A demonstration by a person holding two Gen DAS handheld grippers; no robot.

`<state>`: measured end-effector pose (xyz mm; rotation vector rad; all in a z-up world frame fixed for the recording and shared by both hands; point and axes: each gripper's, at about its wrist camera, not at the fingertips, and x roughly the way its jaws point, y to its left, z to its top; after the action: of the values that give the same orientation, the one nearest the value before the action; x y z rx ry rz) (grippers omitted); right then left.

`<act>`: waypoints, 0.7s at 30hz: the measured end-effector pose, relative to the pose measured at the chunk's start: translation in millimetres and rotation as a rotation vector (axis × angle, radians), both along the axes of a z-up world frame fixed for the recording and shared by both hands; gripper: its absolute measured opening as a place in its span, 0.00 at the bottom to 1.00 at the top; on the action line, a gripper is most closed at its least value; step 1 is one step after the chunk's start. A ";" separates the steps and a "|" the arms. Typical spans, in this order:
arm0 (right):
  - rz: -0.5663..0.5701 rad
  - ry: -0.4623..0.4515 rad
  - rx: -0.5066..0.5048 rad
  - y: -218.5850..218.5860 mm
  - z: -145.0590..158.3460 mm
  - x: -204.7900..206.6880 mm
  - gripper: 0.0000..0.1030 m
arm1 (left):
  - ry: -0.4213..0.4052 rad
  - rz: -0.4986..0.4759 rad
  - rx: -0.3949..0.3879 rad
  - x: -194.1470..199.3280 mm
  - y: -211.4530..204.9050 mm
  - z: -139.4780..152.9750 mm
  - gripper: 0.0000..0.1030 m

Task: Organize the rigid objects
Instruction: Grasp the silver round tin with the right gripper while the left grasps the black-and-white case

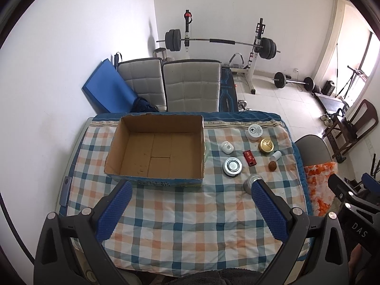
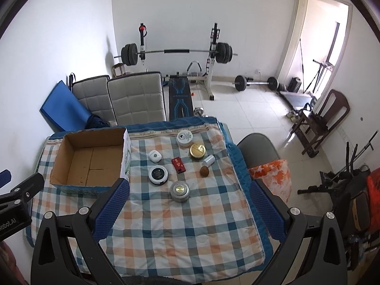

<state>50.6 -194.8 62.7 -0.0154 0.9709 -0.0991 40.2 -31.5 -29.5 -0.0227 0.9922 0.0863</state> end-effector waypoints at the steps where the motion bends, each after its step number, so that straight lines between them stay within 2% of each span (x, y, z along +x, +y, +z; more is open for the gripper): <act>1: -0.003 0.045 0.018 -6.3 -15.9 12.8 1.00 | 0.042 0.003 0.012 13.9 -3.4 -15.4 1.00; 5: -0.018 0.237 0.051 -27.9 -101.2 69.5 1.00 | 0.190 0.005 0.000 64.8 -16.1 -83.5 1.00; 8: -0.015 0.347 0.045 -33.2 -167.0 106.0 1.00 | 0.307 -0.002 -0.022 102.4 -28.2 -137.6 1.00; 12: -0.028 0.473 0.065 -35.9 -245.1 147.7 0.99 | 0.407 -0.010 -0.036 136.9 -43.2 -194.6 1.00; 16: -0.048 0.579 0.080 -34.3 -311.4 175.9 0.97 | 0.470 -0.011 -0.028 160.7 -53.7 -231.0 1.00; 21: -0.063 0.681 0.154 -31.1 -365.0 190.3 0.95 | 0.498 -0.019 0.000 182.7 -59.0 -255.7 1.00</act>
<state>240.9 -225.9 -302.3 0.1313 1.6575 -0.0771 222.9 -90.5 -285.2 0.0095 1.4896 0.0760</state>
